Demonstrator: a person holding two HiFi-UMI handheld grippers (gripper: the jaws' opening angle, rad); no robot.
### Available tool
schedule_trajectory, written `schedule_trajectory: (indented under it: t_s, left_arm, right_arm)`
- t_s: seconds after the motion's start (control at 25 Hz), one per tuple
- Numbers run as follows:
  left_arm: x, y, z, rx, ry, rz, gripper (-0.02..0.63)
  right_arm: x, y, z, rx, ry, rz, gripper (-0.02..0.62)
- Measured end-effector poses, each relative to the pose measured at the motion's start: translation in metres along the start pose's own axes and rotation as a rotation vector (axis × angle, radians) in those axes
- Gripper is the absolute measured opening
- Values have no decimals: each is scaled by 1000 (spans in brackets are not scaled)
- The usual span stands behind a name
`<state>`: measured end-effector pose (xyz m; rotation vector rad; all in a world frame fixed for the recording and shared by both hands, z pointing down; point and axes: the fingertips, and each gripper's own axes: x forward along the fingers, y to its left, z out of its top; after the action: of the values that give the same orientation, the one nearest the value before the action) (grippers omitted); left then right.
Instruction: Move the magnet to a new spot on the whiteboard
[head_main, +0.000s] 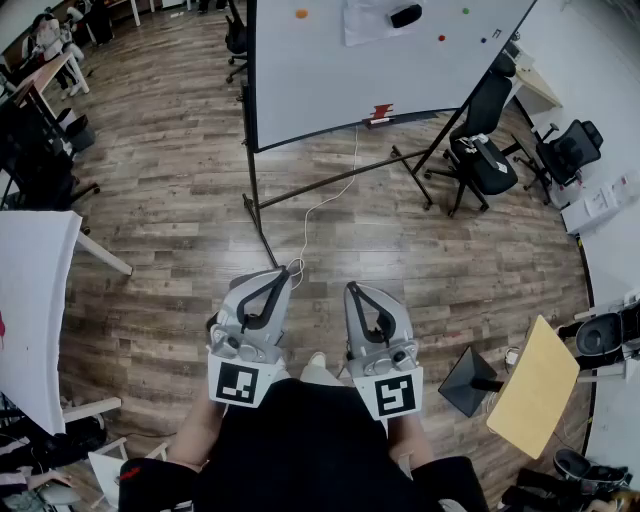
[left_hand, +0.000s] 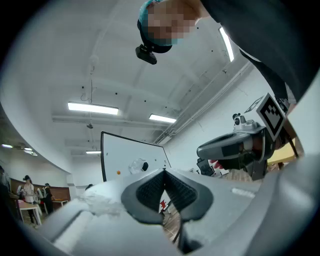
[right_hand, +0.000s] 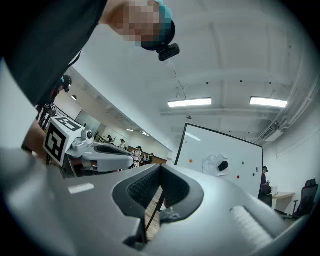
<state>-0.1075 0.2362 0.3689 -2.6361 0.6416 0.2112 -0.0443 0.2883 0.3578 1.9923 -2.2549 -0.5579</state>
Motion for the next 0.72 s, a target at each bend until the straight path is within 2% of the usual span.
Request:
schedule_trajectory:
  t_s: [0.32,0.72]
  left_arm:
    - [7,-1,4,26,15,29,2]
    - [26,-17,6,37,19,17,2]
  right_arm:
    - [2,-15,0,20,-19,11,0]
    - [-6,-32,-5,18,-22,13,0]
